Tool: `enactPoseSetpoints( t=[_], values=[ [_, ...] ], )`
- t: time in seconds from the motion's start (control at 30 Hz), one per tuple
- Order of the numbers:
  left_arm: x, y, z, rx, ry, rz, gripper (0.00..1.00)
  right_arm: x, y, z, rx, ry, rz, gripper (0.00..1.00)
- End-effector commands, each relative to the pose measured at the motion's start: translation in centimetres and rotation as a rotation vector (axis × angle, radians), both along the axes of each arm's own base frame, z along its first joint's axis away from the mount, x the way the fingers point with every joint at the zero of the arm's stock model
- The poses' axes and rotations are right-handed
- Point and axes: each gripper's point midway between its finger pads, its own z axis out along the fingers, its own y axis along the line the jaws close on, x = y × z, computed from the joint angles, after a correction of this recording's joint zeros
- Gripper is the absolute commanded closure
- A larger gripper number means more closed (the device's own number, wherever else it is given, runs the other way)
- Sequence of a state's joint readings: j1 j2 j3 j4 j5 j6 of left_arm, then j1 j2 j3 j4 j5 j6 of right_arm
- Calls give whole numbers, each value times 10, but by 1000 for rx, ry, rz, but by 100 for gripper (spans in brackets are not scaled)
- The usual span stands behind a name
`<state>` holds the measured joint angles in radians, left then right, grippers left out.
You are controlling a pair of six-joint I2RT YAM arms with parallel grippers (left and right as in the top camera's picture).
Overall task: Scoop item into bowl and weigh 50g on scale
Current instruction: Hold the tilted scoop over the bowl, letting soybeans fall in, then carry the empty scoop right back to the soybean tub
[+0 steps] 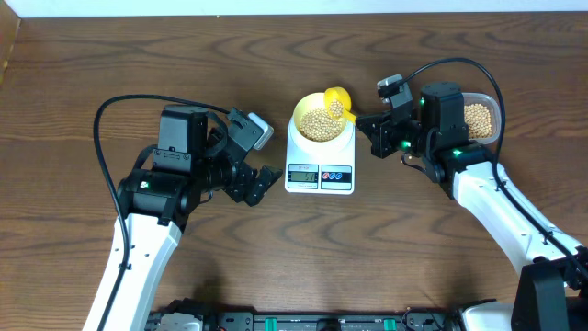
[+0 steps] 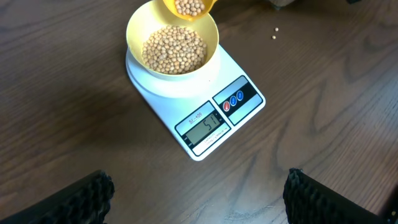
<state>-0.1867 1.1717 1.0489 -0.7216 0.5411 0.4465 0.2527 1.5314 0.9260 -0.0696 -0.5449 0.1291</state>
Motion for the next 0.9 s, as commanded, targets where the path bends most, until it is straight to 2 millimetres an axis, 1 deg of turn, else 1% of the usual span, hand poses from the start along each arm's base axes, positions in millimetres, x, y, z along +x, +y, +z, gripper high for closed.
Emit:
enactPoseSetpoints(
  t=[0.0, 0.13, 0.37, 0.5, 0.63, 0.73, 0.87],
  values=[
    [-1, -2, -2, 0, 1, -16, 11, -2, 4, 0, 60, 70, -32, 99],
    [-1, -2, -2, 0, 1, -16, 11, -3, 5, 1, 127, 148, -77, 99],
    [-1, -2, -2, 0, 1, -16, 11, -1, -9, 7, 240, 244, -126, 99],
    [-1, -2, -2, 0, 1, -16, 11, 1, -25, 14, 307, 271, -124, 99],
    [-1, -2, -2, 0, 1, -16, 11, 4, -45, 19, 356, 283, -140, 99],
    [-1, -2, -2, 0, 1, -16, 11, 7, -63, 17, 378, 312, -191, 99],
    [-1, -2, -2, 0, 1, -16, 11, 8, -80, 17, 404, 325, -219, 99]
  ],
)
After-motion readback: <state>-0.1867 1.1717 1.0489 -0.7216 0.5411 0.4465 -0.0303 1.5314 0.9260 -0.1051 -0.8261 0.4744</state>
